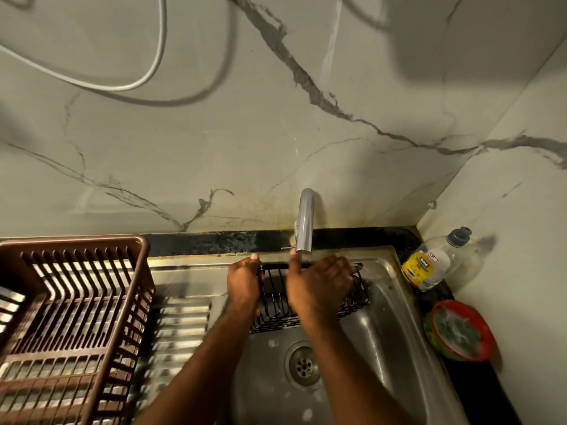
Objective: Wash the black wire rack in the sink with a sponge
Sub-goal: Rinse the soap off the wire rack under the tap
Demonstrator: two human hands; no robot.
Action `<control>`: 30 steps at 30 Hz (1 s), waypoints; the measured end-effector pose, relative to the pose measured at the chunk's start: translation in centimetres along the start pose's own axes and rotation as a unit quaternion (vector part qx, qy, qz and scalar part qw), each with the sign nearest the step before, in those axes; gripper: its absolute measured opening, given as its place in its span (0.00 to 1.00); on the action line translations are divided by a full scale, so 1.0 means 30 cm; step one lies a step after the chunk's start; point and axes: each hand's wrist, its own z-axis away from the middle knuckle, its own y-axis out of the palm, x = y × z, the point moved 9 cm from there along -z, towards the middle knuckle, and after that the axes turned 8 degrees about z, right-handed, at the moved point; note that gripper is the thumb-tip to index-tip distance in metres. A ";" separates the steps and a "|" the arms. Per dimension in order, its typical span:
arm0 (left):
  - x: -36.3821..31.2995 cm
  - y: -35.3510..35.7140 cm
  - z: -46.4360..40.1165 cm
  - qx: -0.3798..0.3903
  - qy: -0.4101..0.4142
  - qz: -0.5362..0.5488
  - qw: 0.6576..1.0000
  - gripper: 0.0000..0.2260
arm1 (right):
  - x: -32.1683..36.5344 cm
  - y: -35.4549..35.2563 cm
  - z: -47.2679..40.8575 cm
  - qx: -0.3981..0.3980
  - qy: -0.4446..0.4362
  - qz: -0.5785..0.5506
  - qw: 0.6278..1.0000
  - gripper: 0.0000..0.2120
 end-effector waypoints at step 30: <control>0.000 0.305 0.047 0.244 0.142 -0.263 0.922 0.16 | -0.018 -0.114 -0.071 -0.090 -0.077 -0.145 0.982 0.27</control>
